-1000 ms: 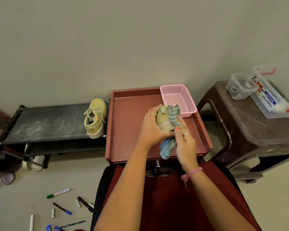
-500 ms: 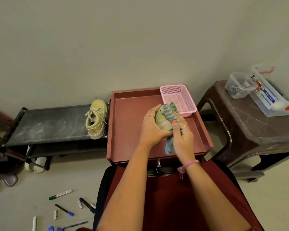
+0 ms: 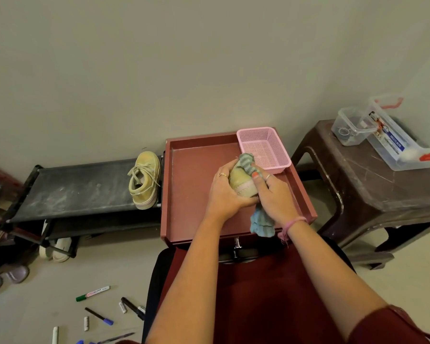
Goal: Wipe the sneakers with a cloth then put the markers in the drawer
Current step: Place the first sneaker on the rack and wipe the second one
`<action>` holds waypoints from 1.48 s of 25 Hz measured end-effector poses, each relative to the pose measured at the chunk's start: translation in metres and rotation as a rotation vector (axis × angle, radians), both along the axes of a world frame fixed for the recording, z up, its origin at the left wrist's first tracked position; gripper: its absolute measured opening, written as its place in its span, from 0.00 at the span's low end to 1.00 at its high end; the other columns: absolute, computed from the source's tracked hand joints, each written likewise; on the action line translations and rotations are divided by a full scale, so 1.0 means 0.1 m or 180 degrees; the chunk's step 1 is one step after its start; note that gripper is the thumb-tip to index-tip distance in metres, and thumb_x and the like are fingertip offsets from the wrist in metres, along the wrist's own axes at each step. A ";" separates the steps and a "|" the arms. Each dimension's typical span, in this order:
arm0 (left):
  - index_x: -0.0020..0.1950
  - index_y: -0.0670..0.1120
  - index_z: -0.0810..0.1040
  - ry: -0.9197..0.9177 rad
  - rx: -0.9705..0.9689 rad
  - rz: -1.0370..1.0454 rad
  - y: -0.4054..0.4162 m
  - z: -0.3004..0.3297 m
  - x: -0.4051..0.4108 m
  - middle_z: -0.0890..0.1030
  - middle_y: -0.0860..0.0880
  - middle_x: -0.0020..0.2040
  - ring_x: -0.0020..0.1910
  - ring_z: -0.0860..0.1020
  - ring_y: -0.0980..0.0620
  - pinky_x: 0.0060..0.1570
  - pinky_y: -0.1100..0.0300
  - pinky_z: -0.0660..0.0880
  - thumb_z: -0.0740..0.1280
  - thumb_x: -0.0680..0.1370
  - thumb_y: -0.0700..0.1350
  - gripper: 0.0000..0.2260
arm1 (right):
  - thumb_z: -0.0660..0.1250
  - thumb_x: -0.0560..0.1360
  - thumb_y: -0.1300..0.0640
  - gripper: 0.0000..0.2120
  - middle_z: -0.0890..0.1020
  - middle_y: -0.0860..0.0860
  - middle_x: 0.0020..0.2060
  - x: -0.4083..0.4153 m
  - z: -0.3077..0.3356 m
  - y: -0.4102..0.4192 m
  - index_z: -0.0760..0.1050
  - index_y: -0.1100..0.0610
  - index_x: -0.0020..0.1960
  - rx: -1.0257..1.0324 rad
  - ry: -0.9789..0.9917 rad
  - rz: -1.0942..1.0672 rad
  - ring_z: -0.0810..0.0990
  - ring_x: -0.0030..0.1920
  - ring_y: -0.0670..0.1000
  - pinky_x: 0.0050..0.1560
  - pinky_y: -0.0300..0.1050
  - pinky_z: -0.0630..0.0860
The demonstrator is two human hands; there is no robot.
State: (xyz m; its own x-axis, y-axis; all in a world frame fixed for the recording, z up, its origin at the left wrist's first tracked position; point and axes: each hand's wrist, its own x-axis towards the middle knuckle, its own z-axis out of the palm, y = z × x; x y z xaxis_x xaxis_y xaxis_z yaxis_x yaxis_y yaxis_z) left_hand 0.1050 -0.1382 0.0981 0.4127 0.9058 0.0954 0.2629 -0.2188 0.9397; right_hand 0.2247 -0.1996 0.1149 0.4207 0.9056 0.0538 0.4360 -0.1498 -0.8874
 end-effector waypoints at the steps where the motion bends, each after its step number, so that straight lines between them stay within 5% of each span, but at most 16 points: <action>1: 0.63 0.64 0.68 -0.0069 -0.0024 0.0034 0.00 -0.01 -0.04 0.75 0.55 0.62 0.61 0.75 0.58 0.61 0.56 0.75 0.80 0.56 0.50 0.39 | 0.57 0.81 0.52 0.15 0.78 0.48 0.62 -0.06 -0.03 -0.07 0.74 0.51 0.66 0.0135 -0.0208 0.0177 0.74 0.62 0.44 0.65 0.41 0.69; 4: 0.56 0.74 0.68 -0.0160 -0.0033 0.0163 0.03 0.00 -0.14 0.77 0.52 0.61 0.60 0.77 0.54 0.62 0.52 0.75 0.76 0.61 0.51 0.31 | 0.56 0.80 0.54 0.18 0.69 0.42 0.70 -0.23 -0.15 -0.21 0.71 0.51 0.69 0.0530 -0.1286 0.0873 0.56 0.74 0.44 0.75 0.40 0.51; 6: 0.56 0.73 0.69 -0.0134 0.0023 0.0201 0.02 0.04 -0.13 0.77 0.52 0.61 0.61 0.76 0.55 0.62 0.55 0.74 0.75 0.61 0.52 0.29 | 0.56 0.80 0.55 0.18 0.70 0.43 0.69 -0.22 -0.17 -0.13 0.72 0.51 0.68 0.0585 -0.1411 0.0761 0.57 0.74 0.45 0.75 0.44 0.52; 9: 0.62 0.59 0.71 -0.0148 -0.0047 0.0146 0.02 0.04 -0.06 0.76 0.54 0.61 0.60 0.75 0.60 0.62 0.59 0.73 0.77 0.59 0.51 0.33 | 0.57 0.81 0.55 0.16 0.75 0.46 0.66 -0.21 -0.10 0.08 0.73 0.52 0.66 0.0425 -0.0406 0.0060 0.67 0.70 0.47 0.71 0.50 0.63; 12: 0.64 0.58 0.68 -0.0094 -0.0108 0.0113 0.02 -0.02 -0.07 0.75 0.54 0.62 0.61 0.75 0.57 0.61 0.57 0.74 0.79 0.55 0.53 0.40 | 0.58 0.81 0.54 0.15 0.78 0.48 0.62 -0.22 -0.03 0.13 0.74 0.51 0.65 0.0204 0.0538 -0.0175 0.74 0.64 0.48 0.67 0.52 0.70; 15: 0.66 0.56 0.69 -0.0198 -0.0129 0.0098 0.06 -0.07 -0.16 0.76 0.52 0.63 0.61 0.76 0.56 0.62 0.53 0.75 0.78 0.57 0.53 0.39 | 0.57 0.80 0.56 0.19 0.68 0.47 0.71 -0.32 -0.19 -0.16 0.69 0.52 0.71 0.0576 -0.0746 0.0322 0.59 0.74 0.48 0.75 0.46 0.55; 17: 0.66 0.57 0.68 -0.0166 -0.0125 0.0047 0.05 -0.06 -0.20 0.75 0.53 0.63 0.62 0.75 0.57 0.63 0.55 0.74 0.78 0.58 0.54 0.38 | 0.57 0.80 0.57 0.20 0.66 0.46 0.72 -0.34 -0.27 -0.31 0.67 0.53 0.71 0.0811 -0.1028 0.0559 0.54 0.76 0.48 0.75 0.43 0.51; 19: 0.66 0.58 0.68 -0.0153 -0.0121 0.0073 0.01 -0.04 -0.18 0.74 0.54 0.63 0.62 0.75 0.58 0.62 0.60 0.74 0.78 0.56 0.54 0.39 | 0.56 0.80 0.57 0.19 0.67 0.45 0.71 -0.30 -0.28 -0.28 0.68 0.52 0.70 0.0890 -0.0842 0.0492 0.57 0.75 0.47 0.75 0.43 0.53; 23: 0.68 0.54 0.68 -0.0036 -0.0053 0.0058 -0.01 -0.02 -0.13 0.73 0.55 0.64 0.62 0.73 0.60 0.60 0.64 0.73 0.81 0.55 0.53 0.43 | 0.57 0.81 0.55 0.15 0.76 0.47 0.64 -0.25 -0.21 -0.07 0.73 0.50 0.66 0.0540 0.0999 -0.0166 0.72 0.67 0.46 0.70 0.52 0.66; 24: 0.68 0.54 0.68 0.0000 -0.0054 0.0072 0.00 -0.03 -0.14 0.73 0.55 0.64 0.62 0.74 0.59 0.60 0.64 0.73 0.81 0.56 0.51 0.43 | 0.58 0.81 0.55 0.16 0.76 0.47 0.65 -0.27 -0.19 -0.09 0.73 0.50 0.67 0.0507 0.1012 -0.0174 0.71 0.67 0.46 0.70 0.52 0.66; 27: 0.66 0.53 0.69 -0.0240 -0.0306 0.0239 0.08 -0.02 -0.23 0.75 0.51 0.63 0.60 0.76 0.56 0.60 0.63 0.75 0.78 0.65 0.45 0.32 | 0.58 0.81 0.58 0.19 0.66 0.44 0.72 -0.40 -0.22 -0.30 0.67 0.52 0.71 0.0727 -0.0707 0.0481 0.55 0.76 0.46 0.75 0.42 0.52; 29: 0.67 0.50 0.70 -0.0436 -0.0484 0.0346 0.09 0.00 -0.27 0.75 0.50 0.62 0.59 0.76 0.53 0.60 0.62 0.75 0.73 0.72 0.39 0.25 | 0.57 0.80 0.58 0.20 0.63 0.44 0.73 -0.48 -0.27 -0.38 0.66 0.54 0.72 0.0819 -0.1232 0.0772 0.50 0.77 0.46 0.74 0.37 0.48; 32: 0.65 0.54 0.70 -0.0243 -0.0307 0.0303 0.04 0.00 -0.31 0.75 0.53 0.62 0.60 0.76 0.58 0.60 0.60 0.75 0.79 0.63 0.46 0.33 | 0.57 0.81 0.59 0.19 0.66 0.44 0.72 -0.55 -0.27 -0.27 0.68 0.54 0.71 0.0836 -0.0759 0.0309 0.53 0.76 0.44 0.73 0.35 0.50; 35: 0.68 0.52 0.68 -0.0169 -0.0202 0.0207 -0.01 0.00 -0.34 0.74 0.54 0.64 0.62 0.74 0.59 0.60 0.60 0.75 0.82 0.57 0.48 0.42 | 0.58 0.81 0.57 0.13 0.79 0.48 0.59 -0.47 -0.13 -0.07 0.76 0.53 0.62 0.0497 0.0631 -0.0322 0.74 0.63 0.44 0.63 0.42 0.70; 37: 0.67 0.53 0.67 -0.0093 -0.0198 0.0233 0.00 -0.02 -0.40 0.73 0.54 0.64 0.61 0.74 0.59 0.61 0.60 0.74 0.83 0.57 0.47 0.42 | 0.58 0.81 0.54 0.12 0.81 0.47 0.56 -0.44 -0.06 -0.05 0.77 0.51 0.60 0.0341 0.1117 -0.0259 0.78 0.59 0.46 0.58 0.44 0.74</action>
State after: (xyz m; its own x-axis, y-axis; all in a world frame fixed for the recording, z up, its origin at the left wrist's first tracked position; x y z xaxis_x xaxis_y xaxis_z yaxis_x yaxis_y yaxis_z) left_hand 0.0652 -0.1380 0.0965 0.3429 0.9381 0.0489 0.2485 -0.1408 0.9583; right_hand 0.1808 -0.2043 0.1088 0.5008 0.8654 -0.0137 0.0932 -0.0696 -0.9932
